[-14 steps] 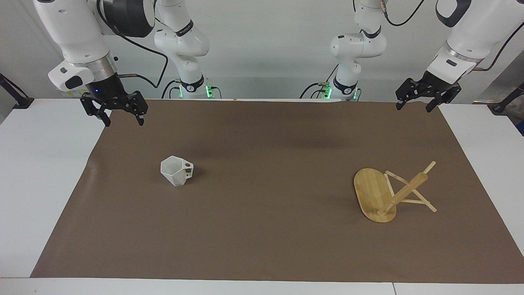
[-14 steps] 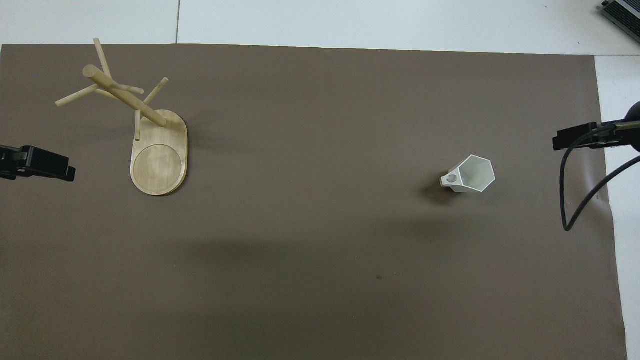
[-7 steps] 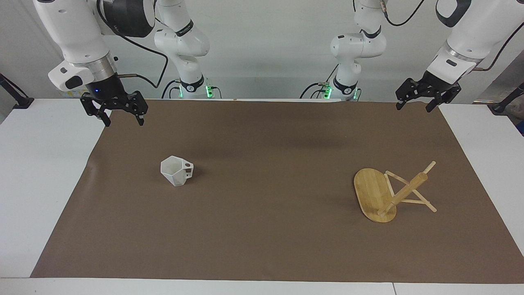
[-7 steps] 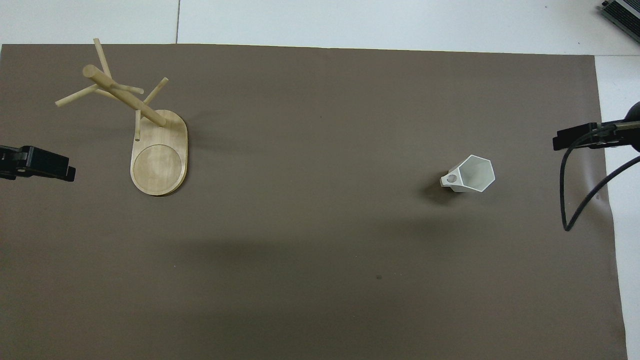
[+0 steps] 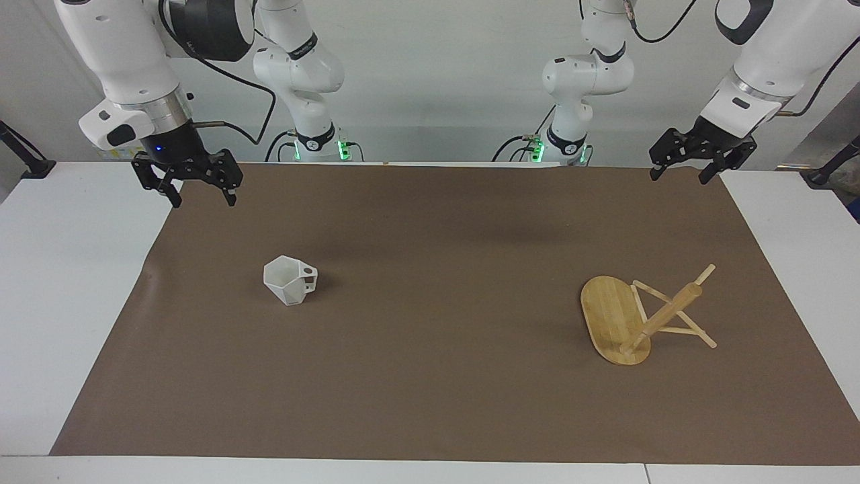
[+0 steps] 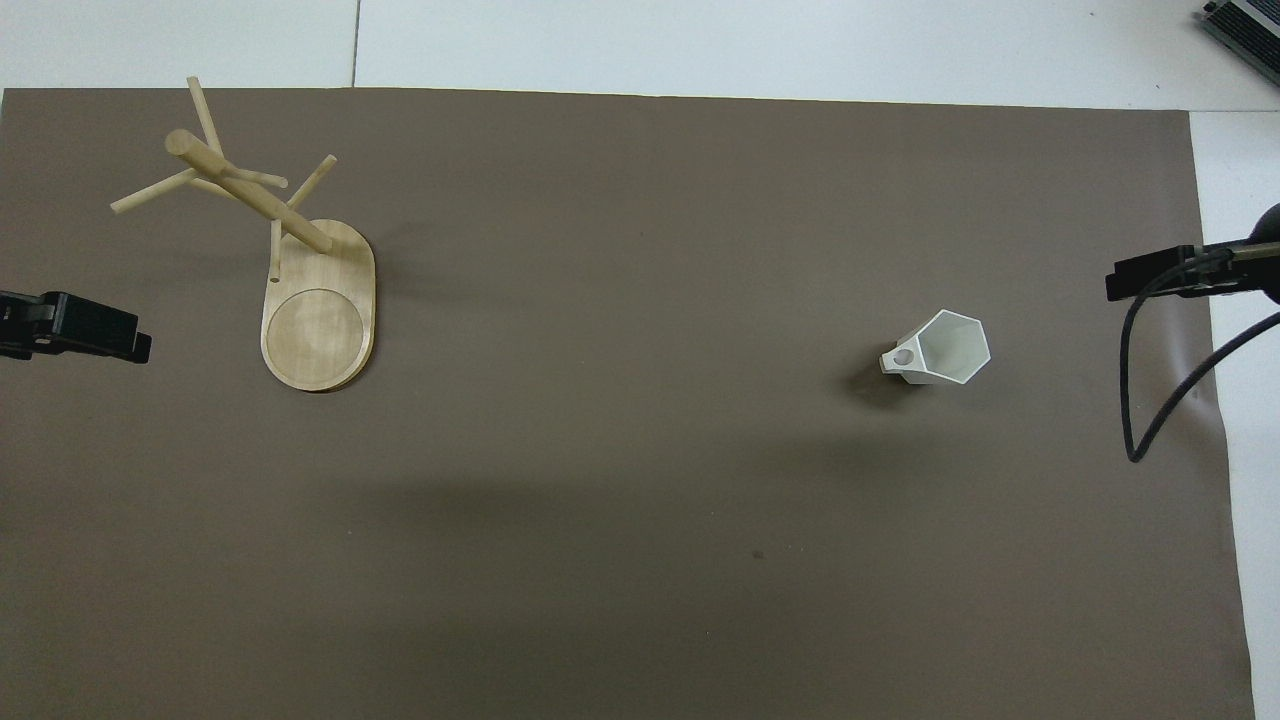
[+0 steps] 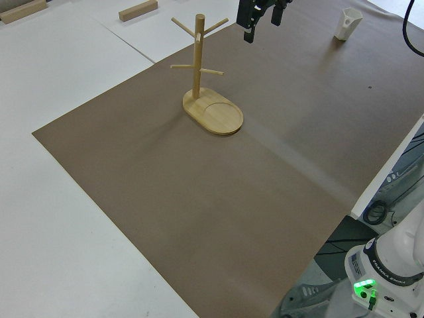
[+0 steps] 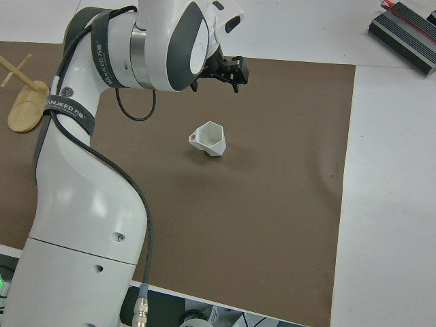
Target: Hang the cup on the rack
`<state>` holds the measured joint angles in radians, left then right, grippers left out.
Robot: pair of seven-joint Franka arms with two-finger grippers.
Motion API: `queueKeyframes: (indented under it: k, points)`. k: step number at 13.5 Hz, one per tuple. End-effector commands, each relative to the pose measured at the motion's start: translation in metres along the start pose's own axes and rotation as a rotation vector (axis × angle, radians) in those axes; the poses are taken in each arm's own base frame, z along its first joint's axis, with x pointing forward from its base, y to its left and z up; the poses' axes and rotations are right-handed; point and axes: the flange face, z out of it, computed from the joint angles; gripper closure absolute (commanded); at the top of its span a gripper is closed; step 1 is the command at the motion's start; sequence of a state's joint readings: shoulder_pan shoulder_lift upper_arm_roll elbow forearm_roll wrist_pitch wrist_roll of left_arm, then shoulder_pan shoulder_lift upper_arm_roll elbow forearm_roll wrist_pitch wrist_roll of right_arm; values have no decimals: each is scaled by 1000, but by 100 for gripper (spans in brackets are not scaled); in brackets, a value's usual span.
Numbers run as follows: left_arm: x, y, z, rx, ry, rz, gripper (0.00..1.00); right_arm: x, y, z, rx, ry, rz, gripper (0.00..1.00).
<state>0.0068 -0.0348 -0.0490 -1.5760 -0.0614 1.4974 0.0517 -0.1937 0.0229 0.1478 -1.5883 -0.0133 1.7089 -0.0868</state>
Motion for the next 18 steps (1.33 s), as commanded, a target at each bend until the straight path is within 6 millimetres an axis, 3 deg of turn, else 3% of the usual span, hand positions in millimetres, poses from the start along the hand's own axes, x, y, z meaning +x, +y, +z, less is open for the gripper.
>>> queueKeyframes:
  k: [1,11,16,18]
  points:
    - [-6,-2,-3,19,-6,-8,0,-7,3,-2,-5,-6,11,0]
    - [-6,-2,-3,19,-6,-6,0,-11,2,2,-6,-16,17,0]
    - [-6,-2,-3,19,-6,-6,0,-17,0,17,-7,-16,4,0]
    - [-6,-2,-3,19,-6,-6,0,-16,0,35,-8,-10,-9,0]
